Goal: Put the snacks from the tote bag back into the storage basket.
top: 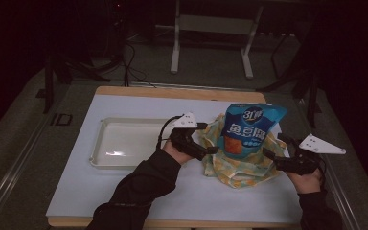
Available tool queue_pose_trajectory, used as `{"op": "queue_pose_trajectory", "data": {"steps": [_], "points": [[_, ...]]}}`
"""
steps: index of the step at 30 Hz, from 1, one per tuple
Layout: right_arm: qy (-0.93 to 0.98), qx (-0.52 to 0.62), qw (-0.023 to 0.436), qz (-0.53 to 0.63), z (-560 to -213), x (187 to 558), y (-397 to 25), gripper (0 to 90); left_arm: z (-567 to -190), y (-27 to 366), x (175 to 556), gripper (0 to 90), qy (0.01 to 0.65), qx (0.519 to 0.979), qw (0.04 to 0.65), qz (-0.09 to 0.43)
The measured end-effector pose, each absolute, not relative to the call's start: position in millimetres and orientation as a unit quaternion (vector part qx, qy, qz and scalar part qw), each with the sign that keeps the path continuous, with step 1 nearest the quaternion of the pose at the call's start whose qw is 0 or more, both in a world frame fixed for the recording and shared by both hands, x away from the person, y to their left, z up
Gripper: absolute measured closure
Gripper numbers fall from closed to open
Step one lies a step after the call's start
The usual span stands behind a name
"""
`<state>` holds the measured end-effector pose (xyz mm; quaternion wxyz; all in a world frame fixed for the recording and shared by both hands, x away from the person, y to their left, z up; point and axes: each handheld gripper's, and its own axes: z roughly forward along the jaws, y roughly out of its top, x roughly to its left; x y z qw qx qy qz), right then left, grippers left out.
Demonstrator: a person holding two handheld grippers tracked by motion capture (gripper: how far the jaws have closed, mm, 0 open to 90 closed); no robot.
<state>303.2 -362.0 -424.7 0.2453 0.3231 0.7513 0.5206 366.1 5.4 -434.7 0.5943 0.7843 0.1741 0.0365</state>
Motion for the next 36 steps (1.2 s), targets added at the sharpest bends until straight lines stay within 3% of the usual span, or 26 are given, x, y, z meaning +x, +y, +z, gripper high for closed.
{"op": "queue_pose_trajectory", "data": {"steps": [14, 19, 25, 28, 36], "points": [[0.749, 0.340, 0.246, 0.513, -427.7, 321.2, -361.4, 16.3, -436.8, -23.7, 392.6, 1.8, 0.184, 0.787, 0.588, 0.028], [0.748, 0.346, 0.244, 0.511, -430.2, 329.3, -361.3, 16.3, -438.3, -33.4, 398.0, 14.8, 0.182, 0.786, 0.590, 0.029], [0.747, 0.350, 0.244, 0.510, -433.2, 335.1, -361.8, 21.2, -440.2, -40.6, 403.2, 22.4, 0.194, 0.794, 0.573, 0.058], [0.746, 0.352, 0.241, 0.510, -433.7, 338.9, -360.6, 22.4, -439.4, -42.6, 406.1, 33.1, 0.200, 0.791, 0.575, 0.069], [0.748, 0.353, 0.241, 0.507, -432.9, 344.9, -353.5, 31.9, -441.4, -51.5, 410.0, 40.3, 0.196, 0.795, 0.570, 0.066]]}}
